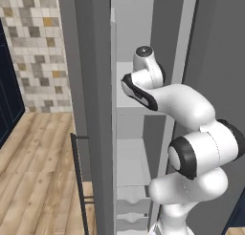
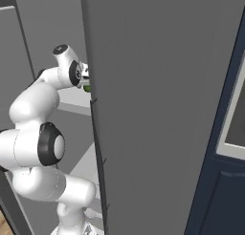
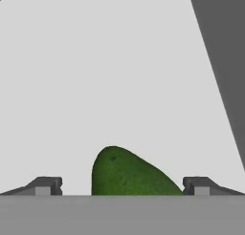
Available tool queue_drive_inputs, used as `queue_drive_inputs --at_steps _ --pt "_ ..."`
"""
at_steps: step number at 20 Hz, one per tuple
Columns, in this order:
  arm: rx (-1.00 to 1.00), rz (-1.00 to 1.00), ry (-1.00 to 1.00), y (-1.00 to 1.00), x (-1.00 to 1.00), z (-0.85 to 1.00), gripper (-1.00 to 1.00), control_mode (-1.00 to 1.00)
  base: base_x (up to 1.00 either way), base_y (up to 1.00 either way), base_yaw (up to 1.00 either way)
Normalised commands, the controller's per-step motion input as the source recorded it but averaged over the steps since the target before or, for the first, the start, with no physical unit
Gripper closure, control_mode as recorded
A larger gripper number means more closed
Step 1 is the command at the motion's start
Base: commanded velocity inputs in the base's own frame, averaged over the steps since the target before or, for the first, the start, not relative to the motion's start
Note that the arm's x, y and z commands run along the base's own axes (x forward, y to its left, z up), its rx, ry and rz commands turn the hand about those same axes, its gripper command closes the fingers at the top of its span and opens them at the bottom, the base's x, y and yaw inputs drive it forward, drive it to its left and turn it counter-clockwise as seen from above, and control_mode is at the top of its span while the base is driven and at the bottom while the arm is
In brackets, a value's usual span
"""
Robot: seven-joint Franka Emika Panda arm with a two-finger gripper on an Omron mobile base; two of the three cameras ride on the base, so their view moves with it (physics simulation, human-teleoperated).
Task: Take the avocado and potato out of the freezer and place them in the tupperware container on the counter. Then put the tupperware containing the vegetables back in the freezer.
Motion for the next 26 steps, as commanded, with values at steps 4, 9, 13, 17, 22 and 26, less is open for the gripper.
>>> queue_drive_inputs --at_steps 4,9,13,17,22,26 --pt "0.0 -0.03 0.01 0.0 0.0 -0.15 -1.0 -1.0 0.0 0.0 0.0" --pt "0.0 -0.06 0.06 0.09 -0.08 -0.19 1.0 -1.0 0.0 0.0 0.0" --pt "0.0 -0.07 0.04 0.0 -0.01 -0.11 1.0 -1.0 0.0 0.0 0.0" --pt "0.0 -0.04 0.0 0.02 -0.39 0.04 1.0 -1.0 0.0 0.0 0.0" --pt "0.0 0.0 -0.13 0.13 -0.71 0.41 1.0 -1.0 0.0 0.0 0.0" --pt "0.02 0.0 -0.06 0.0 -0.76 0.37 1.0 -1.0 0.0 0.0 0.0"
